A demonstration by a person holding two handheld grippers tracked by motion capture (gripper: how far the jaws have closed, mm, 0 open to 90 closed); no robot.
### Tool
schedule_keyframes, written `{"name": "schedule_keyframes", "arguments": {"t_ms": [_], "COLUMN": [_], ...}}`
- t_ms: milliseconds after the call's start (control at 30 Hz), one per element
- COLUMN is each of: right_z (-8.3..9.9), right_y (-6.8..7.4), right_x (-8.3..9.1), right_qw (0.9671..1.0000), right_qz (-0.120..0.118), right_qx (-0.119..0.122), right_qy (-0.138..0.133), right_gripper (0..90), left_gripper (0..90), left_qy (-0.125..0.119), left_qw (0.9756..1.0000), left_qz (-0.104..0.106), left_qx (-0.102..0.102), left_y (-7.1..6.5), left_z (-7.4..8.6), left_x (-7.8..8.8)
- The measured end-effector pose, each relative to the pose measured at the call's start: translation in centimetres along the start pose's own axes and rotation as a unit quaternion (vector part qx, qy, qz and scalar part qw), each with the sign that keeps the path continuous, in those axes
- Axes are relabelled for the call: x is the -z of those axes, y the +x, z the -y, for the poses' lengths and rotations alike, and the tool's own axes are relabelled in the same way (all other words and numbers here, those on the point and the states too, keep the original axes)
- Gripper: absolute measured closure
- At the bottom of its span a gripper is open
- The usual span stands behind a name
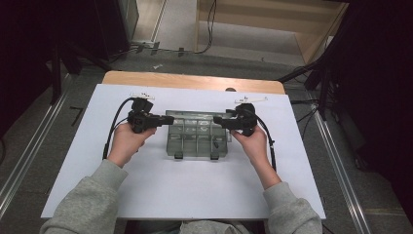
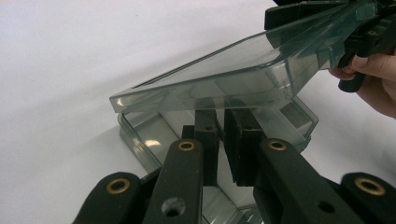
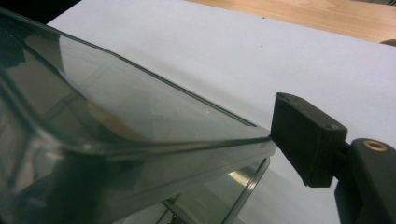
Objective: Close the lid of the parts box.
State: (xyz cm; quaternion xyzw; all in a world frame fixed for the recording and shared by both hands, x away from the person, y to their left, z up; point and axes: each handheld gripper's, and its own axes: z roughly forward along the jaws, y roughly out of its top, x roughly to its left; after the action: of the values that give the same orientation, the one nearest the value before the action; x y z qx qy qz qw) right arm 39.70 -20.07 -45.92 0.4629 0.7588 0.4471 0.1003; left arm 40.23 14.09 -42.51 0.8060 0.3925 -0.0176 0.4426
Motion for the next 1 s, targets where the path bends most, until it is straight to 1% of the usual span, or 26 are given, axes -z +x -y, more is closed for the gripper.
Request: {"name": "schedule_keyframes", "arguments": {"t_ms": [200,267,300,367,433,467,533,733,833,900,967,1000], "right_z": [0.3,0.5,0.6,0.8,1.0,1.1,1.3,1.7,1.8,1.9,1.8,1.8], "right_y": [-0.1,-0.1,-0.1,-0.1,0.0,0.0,0.0,-0.3,-0.6,-0.8,-0.9,-1.0], "right_x": [0.6,0.8,0.9,1.3,1.6,1.9,2.4,4.3,5.2,5.7,6.1,6.3], "right_qw": [0.9999,0.9999,0.9999,0.9996,0.9995,0.9994,0.9993,0.9987,0.9985,0.9986,0.9987,0.9987], "right_qz": [0.000,-0.008,-0.007,-0.014,-0.018,-0.021,-0.023,-0.029,-0.030,-0.031,-0.027,-0.025], "right_qx": [-0.006,-0.007,-0.008,-0.010,-0.011,-0.013,-0.014,-0.020,-0.024,-0.026,-0.027,-0.028], "right_qy": [0.008,0.012,0.012,0.021,0.023,0.025,0.027,0.037,0.038,0.035,0.034,0.035], "right_gripper": [26.4,26.4,26.4,26.4,26.6,26.7,27.0,31.5,36.9,40.9,45.7,46.6], "left_gripper": [84.0,83.9,83.9,83.9,83.9,83.9,83.9,83.8,83.8,83.8,83.8,83.8], "left_qy": [0.001,0.001,0.001,0.001,0.002,0.003,0.006,0.010,0.011,0.013,0.013,0.015], "left_qw": [1.0000,1.0000,1.0000,1.0000,1.0000,1.0000,1.0000,0.9999,0.9999,0.9998,0.9998,0.9998], "left_qz": [0.003,0.003,0.004,0.005,0.006,0.008,0.007,0.009,0.012,0.012,0.012,0.012], "left_qx": [0.000,-0.001,0.000,0.000,0.000,0.003,0.001,0.001,0.005,0.004,0.003,0.002], "left_y": [0.1,0.1,0.1,0.1,0.1,0.1,0.1,0.1,0.2,0.2,0.1,0.2], "left_z": [0.0,0.0,0.0,0.0,0.0,0.0,0.1,0.2,0.3,0.3,0.4,0.4], "left_x": [0.1,0.1,0.1,0.2,0.3,0.3,0.3,0.6,0.8,1.0,1.1,1.1]}}
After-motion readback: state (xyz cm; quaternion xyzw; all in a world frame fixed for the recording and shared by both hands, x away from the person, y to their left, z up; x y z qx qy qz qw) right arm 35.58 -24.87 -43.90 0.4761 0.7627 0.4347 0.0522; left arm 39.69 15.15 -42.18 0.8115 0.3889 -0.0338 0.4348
